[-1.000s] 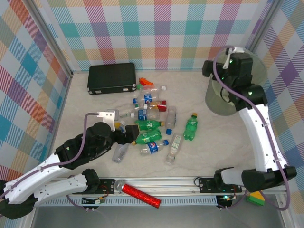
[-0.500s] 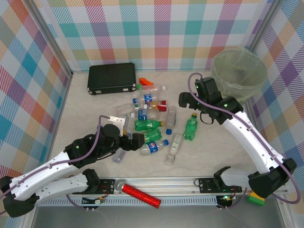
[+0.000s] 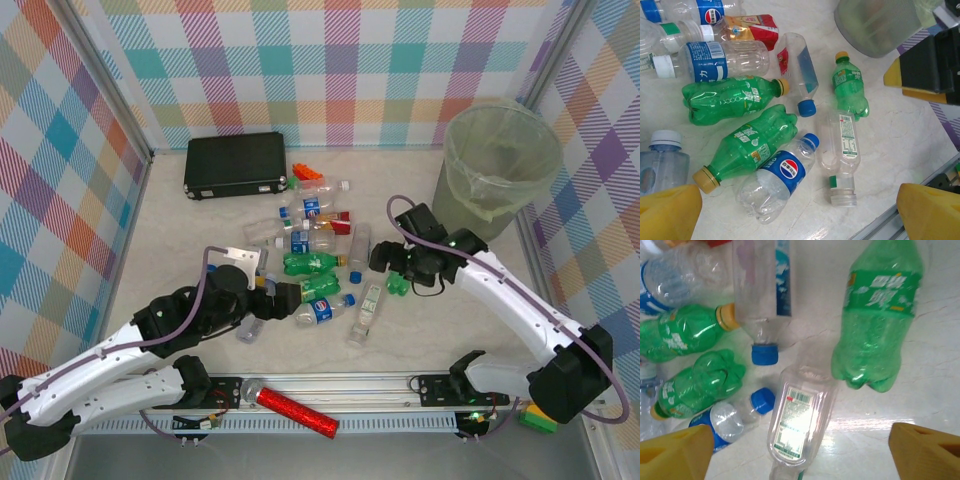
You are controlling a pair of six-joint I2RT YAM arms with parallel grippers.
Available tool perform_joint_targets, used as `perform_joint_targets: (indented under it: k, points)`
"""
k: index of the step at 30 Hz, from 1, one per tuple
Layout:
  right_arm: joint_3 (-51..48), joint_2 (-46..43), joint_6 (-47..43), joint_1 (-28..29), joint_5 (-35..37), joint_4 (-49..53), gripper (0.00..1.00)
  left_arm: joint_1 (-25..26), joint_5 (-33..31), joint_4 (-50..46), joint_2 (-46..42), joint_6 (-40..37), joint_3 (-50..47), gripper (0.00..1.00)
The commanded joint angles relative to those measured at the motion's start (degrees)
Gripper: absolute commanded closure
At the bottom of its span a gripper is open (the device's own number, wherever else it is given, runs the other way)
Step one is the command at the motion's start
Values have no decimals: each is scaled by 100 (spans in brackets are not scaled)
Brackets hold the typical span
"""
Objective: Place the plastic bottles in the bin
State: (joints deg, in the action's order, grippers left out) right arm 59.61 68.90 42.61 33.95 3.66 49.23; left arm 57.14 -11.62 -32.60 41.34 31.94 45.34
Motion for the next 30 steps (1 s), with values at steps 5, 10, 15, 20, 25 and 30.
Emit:
perform_joint_targets:
  k: [5, 10, 15, 20, 25, 30]
  points:
    - [-365, 498, 854, 328, -379, -229, 14, 60, -61, 145, -220, 57, -214, 0]
    - [-232, 969, 961, 357, -453, -273, 15, 60, -124, 16, -393, 83, -239, 0]
    - [-207, 1404, 1046, 357, -514, -339, 18, 60, -155, -79, -593, 90, -291, 0]
    - [-230, 1789, 1084, 358, -636, -448, 19, 60, -318, -233, -814, 124, -332, 1]
    - [-201, 2059, 1090, 360, -612, -556, 20, 60, -372, -331, -991, 113, -346, 0]
    - [-143, 2319, 1052, 357, -614, -625, 22, 60, -419, -414, -1036, 100, -317, 1]
